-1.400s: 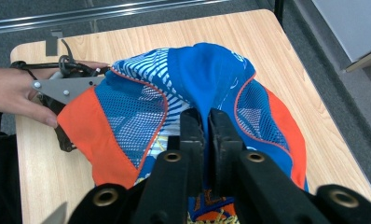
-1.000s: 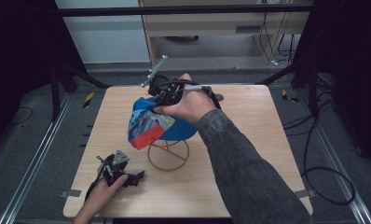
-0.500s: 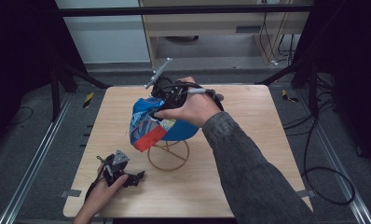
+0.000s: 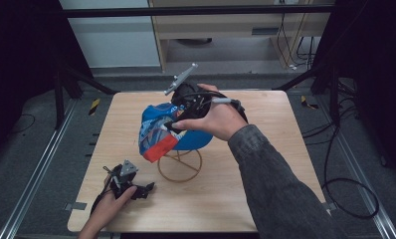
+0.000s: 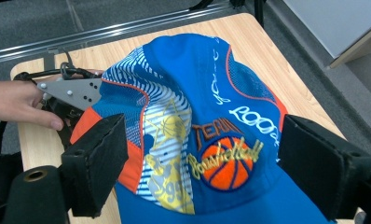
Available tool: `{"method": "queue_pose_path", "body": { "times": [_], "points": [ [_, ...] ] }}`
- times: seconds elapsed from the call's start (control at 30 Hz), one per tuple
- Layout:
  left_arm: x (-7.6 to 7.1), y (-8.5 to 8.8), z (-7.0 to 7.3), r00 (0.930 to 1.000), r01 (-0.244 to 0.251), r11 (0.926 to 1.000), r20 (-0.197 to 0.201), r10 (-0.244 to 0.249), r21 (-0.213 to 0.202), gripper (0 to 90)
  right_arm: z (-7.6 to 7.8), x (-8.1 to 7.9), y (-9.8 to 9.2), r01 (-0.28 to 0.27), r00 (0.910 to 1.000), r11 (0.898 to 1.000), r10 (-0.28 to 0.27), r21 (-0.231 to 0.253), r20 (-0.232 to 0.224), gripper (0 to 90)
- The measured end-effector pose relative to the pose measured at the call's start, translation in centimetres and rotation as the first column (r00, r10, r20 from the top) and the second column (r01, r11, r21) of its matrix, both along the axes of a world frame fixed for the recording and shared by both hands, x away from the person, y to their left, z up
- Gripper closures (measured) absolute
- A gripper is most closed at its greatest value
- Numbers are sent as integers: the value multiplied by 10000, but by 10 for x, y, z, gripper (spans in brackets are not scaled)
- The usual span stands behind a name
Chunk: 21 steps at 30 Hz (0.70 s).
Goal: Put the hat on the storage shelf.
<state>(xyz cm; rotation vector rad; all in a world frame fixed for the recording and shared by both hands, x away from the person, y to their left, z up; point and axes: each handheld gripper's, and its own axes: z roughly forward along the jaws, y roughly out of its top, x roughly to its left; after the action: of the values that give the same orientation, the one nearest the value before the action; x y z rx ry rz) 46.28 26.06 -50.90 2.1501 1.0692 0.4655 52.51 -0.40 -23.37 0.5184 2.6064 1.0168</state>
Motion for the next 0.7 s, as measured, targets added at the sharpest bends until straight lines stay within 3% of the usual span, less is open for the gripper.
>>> {"method": "queue_pose_path", "body": {
  "times": [0.3,0.7],
  "points": [
    [0,0,0,10000,0,10000,4,0,2,0,1,-5,-21,242,9996,9982,-250,554,135,66],
    [0,0,0,10000,1,10000,9,-1,7,0,0,-11,-52,563,9967,9933,-618,1009,528,52]
  ]
}}
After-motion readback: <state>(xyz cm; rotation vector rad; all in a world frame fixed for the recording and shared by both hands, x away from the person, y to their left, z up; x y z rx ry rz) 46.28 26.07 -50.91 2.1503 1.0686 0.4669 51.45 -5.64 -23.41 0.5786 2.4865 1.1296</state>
